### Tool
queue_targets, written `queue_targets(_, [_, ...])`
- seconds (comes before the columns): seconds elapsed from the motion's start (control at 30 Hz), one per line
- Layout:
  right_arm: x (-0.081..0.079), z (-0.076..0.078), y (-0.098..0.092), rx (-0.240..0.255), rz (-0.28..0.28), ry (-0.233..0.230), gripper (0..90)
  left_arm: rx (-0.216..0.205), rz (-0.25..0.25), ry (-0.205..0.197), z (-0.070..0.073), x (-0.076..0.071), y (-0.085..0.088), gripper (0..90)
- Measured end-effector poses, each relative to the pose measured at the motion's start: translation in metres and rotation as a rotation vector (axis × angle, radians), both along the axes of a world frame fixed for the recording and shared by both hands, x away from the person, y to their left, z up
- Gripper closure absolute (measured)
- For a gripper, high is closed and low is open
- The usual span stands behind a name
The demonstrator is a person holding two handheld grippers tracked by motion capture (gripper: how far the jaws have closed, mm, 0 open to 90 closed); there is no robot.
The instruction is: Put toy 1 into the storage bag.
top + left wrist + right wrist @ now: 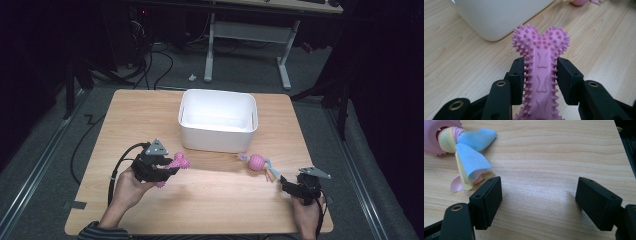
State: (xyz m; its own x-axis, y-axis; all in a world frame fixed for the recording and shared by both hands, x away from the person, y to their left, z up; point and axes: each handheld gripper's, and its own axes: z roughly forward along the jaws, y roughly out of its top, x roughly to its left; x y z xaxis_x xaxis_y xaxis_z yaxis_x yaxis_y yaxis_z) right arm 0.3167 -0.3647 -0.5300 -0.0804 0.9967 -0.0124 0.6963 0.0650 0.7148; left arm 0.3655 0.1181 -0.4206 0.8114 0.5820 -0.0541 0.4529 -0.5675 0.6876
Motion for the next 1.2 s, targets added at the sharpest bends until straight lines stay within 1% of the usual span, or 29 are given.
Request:
queue_targets(0.1, [0.000,0.000,0.000,-0.001,0.002,-0.001,21.6,-0.009,-0.002,-0.002,0.004,0.001,0.000,59.6])
queue_targets(0.37, [0.000,0.000,0.000,-0.002,0.002,0.000,21.6,-0.018,-0.001,-0.010,0.013,0.005,0.000,59.6])
queue_targets(0.47, [0.000,0.000,0.000,-0.002,0.002,0.001,21.5,-0.029,-0.001,-0.013,0.017,0.007,0.001,59.6])
queue_targets(0.67, [0.000,0.000,0.000,-0.002,0.002,0.002,21.5,-0.033,-0.007,-0.022,0.025,0.010,0.000,59.7])
queue_targets(1.07, [0.000,0.000,0.000,0.000,0.002,0.001,21.5,-0.039,-0.025,-0.027,0.041,0.020,-0.005,59.8])
queue_targets(1.2, [0.000,0.000,0.000,0.000,0.002,0.000,21.5,-0.051,-0.029,-0.025,0.046,0.025,-0.007,59.7])
